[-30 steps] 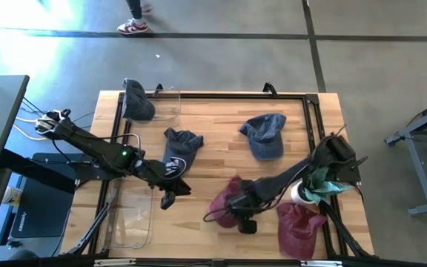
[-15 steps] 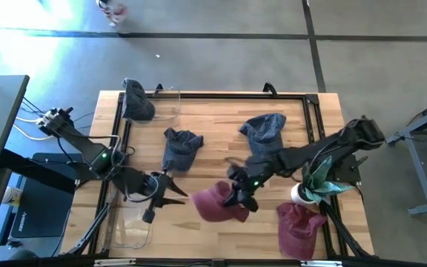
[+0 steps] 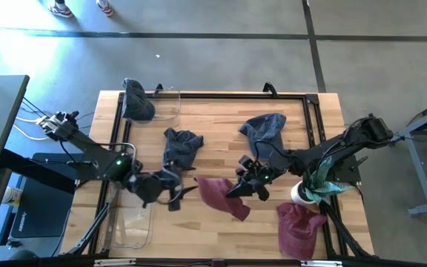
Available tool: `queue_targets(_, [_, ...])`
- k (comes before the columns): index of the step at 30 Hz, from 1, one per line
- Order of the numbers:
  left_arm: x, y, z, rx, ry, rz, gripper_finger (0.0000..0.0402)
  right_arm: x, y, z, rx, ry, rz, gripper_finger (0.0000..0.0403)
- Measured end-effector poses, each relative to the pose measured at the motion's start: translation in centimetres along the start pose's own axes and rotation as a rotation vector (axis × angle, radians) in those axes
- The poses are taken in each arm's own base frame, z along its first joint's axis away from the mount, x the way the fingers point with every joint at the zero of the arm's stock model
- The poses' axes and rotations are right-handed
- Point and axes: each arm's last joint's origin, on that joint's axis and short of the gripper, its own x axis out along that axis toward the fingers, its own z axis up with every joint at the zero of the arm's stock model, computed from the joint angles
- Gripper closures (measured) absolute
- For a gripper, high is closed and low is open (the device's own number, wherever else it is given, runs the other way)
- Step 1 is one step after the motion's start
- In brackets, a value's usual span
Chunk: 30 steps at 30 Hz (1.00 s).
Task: Pick & Place hat
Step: Put the left red cap into the bottom transparent bin
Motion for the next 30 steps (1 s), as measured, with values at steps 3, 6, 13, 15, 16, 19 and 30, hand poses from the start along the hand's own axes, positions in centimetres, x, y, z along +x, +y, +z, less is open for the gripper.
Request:
queue_targets(3, [1.0,0.1,-0.4,-0.033,0.044,-0.008,0.0152,0.1,0.4,0.0,-0.004,-0.013,0.025,0.0401])
queue_targets(6, [1.9,0.0,-0.6,-0.006,0.060,-0.006,0.0167,0.3,0.9,-0.1,-0.014,-0.008,0.042,0.0402])
queue_targets(13, [3.2,-0.2,0.1,-0.042,0.026,-0.090,0.0254,0.4,1.3,-0.5,-0.013,0.011,0.053,0.0402])
queue_targets(15, [3.0,-0.4,0.5,-0.060,-0.004,-0.141,0.0293,0.4,1.2,-0.6,-0.014,0.011,0.049,0.0402])
queue_targets(16, [3.0,-0.5,0.6,-0.064,-0.008,-0.164,0.0315,0.4,1.2,-0.6,-0.013,0.016,0.041,0.0402])
queue_targets(19, [3.0,-0.7,0.6,-0.097,0.006,-0.228,0.0380,0.4,0.6,-0.9,0.004,0.033,-0.025,0.0398])
queue_targets(30, [0.2,1.2,2.0,-0.498,0.260,-0.043,0.0395,-2.6,-4.5,-0.7,0.130,0.191,-0.572,0.0273])
